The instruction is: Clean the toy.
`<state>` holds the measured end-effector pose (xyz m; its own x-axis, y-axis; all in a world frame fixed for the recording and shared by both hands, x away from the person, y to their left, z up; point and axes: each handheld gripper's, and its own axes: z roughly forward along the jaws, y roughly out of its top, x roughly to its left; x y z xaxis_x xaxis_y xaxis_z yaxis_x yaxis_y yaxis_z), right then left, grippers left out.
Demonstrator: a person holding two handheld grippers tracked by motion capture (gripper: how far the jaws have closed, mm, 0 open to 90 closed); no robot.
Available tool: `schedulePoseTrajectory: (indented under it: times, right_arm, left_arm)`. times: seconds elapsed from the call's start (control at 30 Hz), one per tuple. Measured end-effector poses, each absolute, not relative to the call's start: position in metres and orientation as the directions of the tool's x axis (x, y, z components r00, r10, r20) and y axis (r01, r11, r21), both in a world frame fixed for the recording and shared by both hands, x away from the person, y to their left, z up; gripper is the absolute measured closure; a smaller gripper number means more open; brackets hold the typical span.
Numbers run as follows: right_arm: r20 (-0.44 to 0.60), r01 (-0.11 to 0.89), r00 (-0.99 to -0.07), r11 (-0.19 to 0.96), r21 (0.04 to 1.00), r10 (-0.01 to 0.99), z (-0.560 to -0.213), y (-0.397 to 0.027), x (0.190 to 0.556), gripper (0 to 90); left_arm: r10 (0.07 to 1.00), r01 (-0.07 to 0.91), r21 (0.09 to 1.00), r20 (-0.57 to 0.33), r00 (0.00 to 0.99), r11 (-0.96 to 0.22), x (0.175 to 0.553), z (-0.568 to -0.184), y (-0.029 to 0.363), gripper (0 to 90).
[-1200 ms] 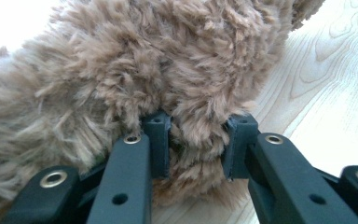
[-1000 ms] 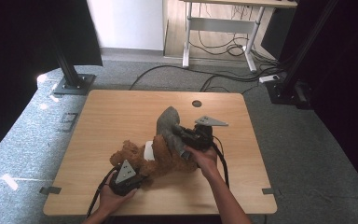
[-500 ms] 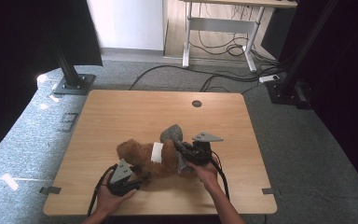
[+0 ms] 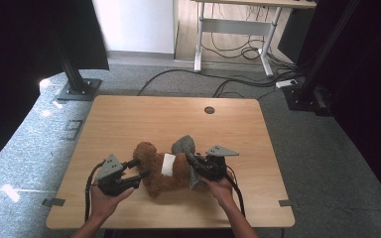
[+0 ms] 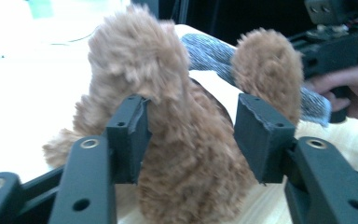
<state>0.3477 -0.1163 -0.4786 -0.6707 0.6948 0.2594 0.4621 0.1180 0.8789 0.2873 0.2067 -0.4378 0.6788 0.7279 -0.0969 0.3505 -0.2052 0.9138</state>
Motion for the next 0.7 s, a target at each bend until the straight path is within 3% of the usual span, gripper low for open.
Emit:
schedulePoseTrajectory:
  times: [0.27,0.4,0.63,0.67,0.7]
  right_arm:
    - [0.258,0.46,-0.674,0.121,0.879,0.692,-0.479,-0.116,0.346,79.7]
    - [0.254,0.456,-0.678,0.125,0.881,0.689,-0.479,-0.116,0.345,79.7]
    - [0.257,0.456,-0.679,0.122,0.881,0.688,-0.479,-0.116,0.343,79.7]
    - [0.257,0.456,-0.679,0.122,0.881,0.688,-0.479,-0.116,0.343,79.7]
    - [0.256,0.456,-0.679,0.121,0.882,0.688,-0.479,-0.116,0.342,79.7]
  left_arm:
    - [0.769,0.427,0.878,-0.118,0.629,-0.215,0.318,-0.429,0.202,26.7]
    - [0.76,0.458,0.86,-0.138,0.635,-0.226,0.333,-0.433,0.198,25.5]
    - [0.745,0.464,0.85,-0.137,0.652,-0.25,0.334,-0.439,0.197,47.6]
    - [0.745,0.466,0.848,-0.138,0.652,-0.251,0.333,-0.44,0.198,47.6]
    - [0.734,0.477,0.839,-0.146,0.663,-0.263,0.332,-0.443,0.199,53.4]
